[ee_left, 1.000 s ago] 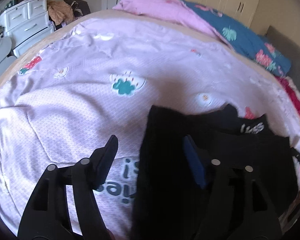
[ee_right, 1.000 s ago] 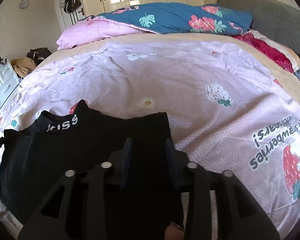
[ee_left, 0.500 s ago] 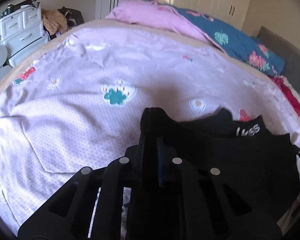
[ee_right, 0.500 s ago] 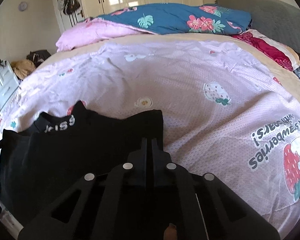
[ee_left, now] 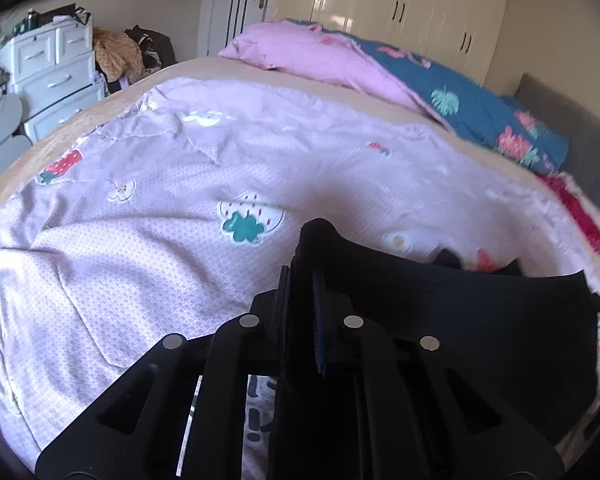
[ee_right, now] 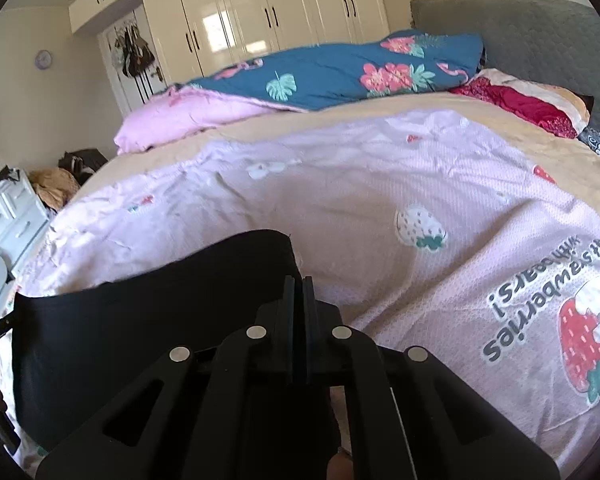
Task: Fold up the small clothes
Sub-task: 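Lay the second fold down and open both tools, then press the folded shirt flat with both open tools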
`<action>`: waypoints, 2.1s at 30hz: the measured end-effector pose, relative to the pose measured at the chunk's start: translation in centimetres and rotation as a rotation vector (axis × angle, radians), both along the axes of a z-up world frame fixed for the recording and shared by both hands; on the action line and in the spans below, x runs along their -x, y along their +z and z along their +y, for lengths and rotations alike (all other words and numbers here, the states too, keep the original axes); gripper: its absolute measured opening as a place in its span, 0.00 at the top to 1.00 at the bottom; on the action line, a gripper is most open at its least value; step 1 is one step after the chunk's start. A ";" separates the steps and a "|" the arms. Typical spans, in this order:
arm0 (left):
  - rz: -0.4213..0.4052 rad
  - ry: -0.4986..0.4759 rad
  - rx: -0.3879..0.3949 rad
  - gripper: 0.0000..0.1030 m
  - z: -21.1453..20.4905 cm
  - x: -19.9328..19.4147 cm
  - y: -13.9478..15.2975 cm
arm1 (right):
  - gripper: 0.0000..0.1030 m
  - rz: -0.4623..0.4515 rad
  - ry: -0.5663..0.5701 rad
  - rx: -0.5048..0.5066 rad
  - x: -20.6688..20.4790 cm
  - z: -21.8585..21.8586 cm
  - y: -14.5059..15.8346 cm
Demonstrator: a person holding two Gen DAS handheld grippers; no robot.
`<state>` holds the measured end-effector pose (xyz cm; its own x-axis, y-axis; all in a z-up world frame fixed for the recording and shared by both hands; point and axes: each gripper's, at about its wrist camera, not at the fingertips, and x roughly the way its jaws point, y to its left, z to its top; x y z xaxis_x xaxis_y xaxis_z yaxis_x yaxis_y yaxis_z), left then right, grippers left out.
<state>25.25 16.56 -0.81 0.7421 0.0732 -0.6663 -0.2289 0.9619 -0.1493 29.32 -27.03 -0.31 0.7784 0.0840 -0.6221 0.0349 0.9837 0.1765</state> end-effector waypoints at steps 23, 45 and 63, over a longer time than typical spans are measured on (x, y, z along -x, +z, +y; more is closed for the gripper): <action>0.065 0.029 -0.056 0.87 -0.3 0.6 -0.5 | 0.95 0.109 -0.116 0.042 0.7 -1.4 -2.0; 0.057 -0.082 -0.021 0.24 -3.7 5.6 1.7 | 0.28 0.001 0.064 0.035 6.3 1.9 1.8; 0.162 -0.183 -0.043 0.16 -7.2 8.1 -0.9 | 0.19 0.049 0.172 0.098 9.6 5.1 0.3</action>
<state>17.11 9.36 -1.73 0.6296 -0.0220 -0.7766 -0.0676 0.9943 -0.0830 19.76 -21.89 0.02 0.7265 0.1498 -0.6706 -0.1285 0.9884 0.0815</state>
